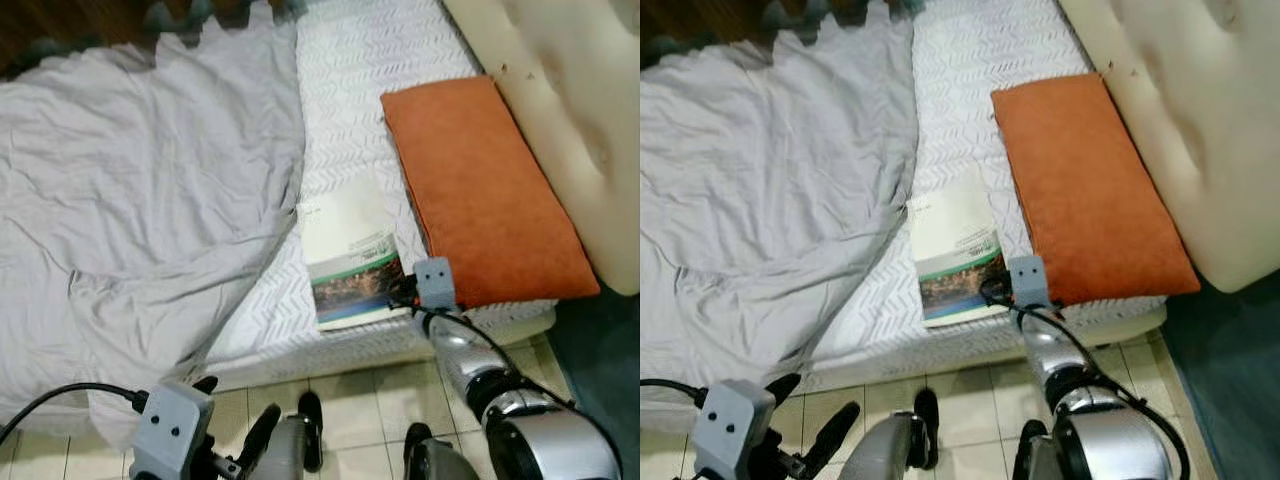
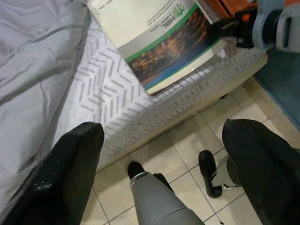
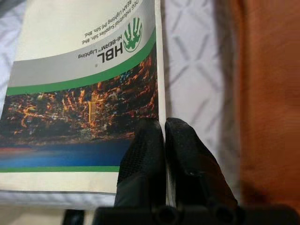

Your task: Clean up the room

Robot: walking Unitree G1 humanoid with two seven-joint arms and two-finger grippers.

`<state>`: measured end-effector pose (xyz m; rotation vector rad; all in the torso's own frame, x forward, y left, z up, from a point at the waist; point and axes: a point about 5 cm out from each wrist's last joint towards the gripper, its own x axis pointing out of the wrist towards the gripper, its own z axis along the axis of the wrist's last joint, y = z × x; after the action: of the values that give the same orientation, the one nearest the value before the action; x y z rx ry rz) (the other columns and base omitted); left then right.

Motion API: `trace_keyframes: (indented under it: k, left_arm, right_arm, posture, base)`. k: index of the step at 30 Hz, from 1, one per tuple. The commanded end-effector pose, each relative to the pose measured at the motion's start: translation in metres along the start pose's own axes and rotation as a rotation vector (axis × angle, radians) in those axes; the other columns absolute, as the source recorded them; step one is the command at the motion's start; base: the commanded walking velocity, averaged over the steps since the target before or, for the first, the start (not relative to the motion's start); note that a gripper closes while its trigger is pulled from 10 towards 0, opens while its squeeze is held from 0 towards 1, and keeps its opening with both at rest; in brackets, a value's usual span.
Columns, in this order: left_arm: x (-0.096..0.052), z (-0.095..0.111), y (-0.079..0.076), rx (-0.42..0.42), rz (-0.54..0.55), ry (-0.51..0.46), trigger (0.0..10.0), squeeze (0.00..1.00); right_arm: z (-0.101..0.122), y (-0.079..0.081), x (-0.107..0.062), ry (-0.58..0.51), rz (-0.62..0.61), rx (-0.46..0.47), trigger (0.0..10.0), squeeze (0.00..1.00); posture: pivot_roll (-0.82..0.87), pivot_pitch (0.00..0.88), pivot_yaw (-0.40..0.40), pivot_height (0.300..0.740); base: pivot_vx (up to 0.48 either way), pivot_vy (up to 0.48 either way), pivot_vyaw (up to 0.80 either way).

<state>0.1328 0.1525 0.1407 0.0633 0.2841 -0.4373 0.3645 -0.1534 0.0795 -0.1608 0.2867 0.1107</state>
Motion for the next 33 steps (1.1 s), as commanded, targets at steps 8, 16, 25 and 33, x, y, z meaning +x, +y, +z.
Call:
trace_keyframes:
  k: [8,16,25,33]
  left_arm:
    - [-0.002,-0.001,-0.003,-0.002,0.014,0.019,10.0,0.0]
    - [0.002,0.001,-0.003,-0.002,0.013,0.008,10.0,0.0]
    - [0.008,0.002,-0.003,-0.009,0.017,-0.008,10.0,0.0]
    - [0.017,0.0,-0.005,-0.023,0.022,-0.029,10.0,0.0]
  right_arm:
    - [-0.004,-0.009,-0.001,0.026,-0.062,-0.079,0.0,0.18]
    - [0.0,-0.006,0.0,0.01,-0.055,-0.102,10.0,1.0]
    - [0.009,-0.005,0.002,-0.025,-0.06,-0.086,10.0,1.0]
    - [0.037,-0.012,0.005,-0.151,-0.059,-0.319,10.0,1.0]
  posture:
    - [0.29,0.482,0.159,0.74]
    - [0.3,0.477,0.158,0.74]
    - [0.28,0.468,0.143,0.74]
    - [0.26,0.429,0.105,0.74]
  base:
    - [0.0,0.0,0.0]
    - [0.0,0.0,0.0]
    - [0.0,0.0,0.0]
    - [0.0,0.0,0.0]
